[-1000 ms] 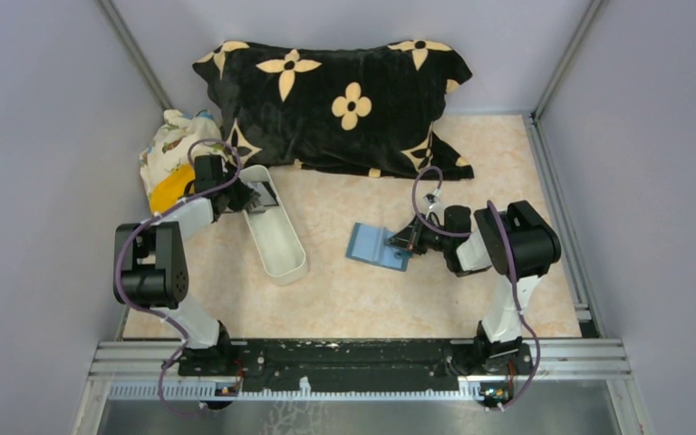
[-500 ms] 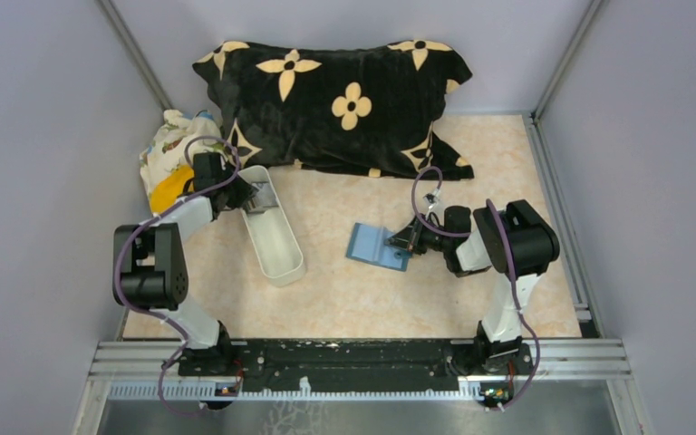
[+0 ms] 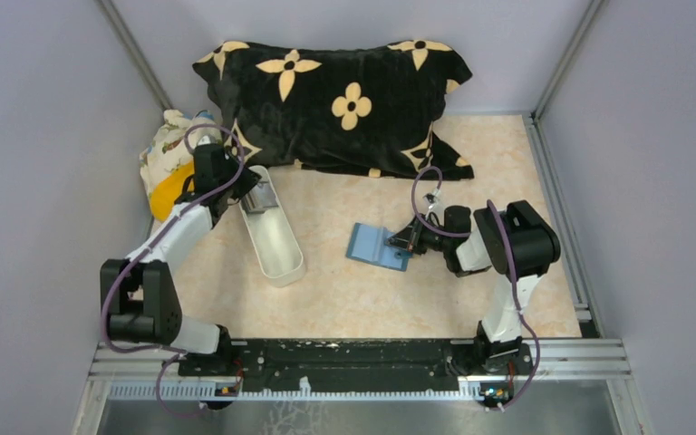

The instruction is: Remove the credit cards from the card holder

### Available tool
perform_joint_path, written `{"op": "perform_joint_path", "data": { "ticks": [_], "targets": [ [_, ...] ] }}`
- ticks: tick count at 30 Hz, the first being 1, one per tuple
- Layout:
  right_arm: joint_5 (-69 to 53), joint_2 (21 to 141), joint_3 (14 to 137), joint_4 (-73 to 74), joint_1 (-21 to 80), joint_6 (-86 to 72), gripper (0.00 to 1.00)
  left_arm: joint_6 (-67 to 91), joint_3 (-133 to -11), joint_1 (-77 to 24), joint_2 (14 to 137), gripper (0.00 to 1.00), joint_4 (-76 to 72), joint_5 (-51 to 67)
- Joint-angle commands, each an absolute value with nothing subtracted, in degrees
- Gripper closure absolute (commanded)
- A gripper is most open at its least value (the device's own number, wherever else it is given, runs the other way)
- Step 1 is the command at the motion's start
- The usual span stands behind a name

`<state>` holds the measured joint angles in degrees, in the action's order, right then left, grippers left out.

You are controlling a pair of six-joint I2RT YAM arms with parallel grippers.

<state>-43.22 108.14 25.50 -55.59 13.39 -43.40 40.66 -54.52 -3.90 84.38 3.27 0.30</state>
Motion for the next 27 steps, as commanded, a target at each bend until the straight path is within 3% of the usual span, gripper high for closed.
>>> {"op": "perform_joint_path", "data": {
  "ticks": [1,10,14,19,23,27],
  "targets": [
    [-39.0,106.77,23.97,-48.23,13.9,-39.1,1.0,38.8,-56.29,-8.17,78.72,0.71,4.17,-4.37],
    [-31.34,93.49,25.39,-32.82,13.93,-34.21,0.99,35.95,-55.06,-25.71,80.48,0.7,-2.77,-7.36],
    [-24.55,87.03,27.48,-22.13,14.71,-28.78,0.89,32.6,-54.86,-26.83,85.53,0.7,-5.24,-1.68],
    [-16.44,79.09,30.2,-13.24,16.88,-24.88,0.75,29.38,-53.35,-26.84,86.5,0.7,-4.55,-3.15],
    [-6.43,77.24,36.01,-6.42,23.29,-20.07,0.73,31.13,-50.33,-26.73,84.63,0.7,-7.11,-5.3],
    [-4.16,80.69,41.56,-4.57,28.38,-18.69,0.53,30.26,-49.01,-26.71,83.03,0.7,-7.68,-8.14]
  ]
}}
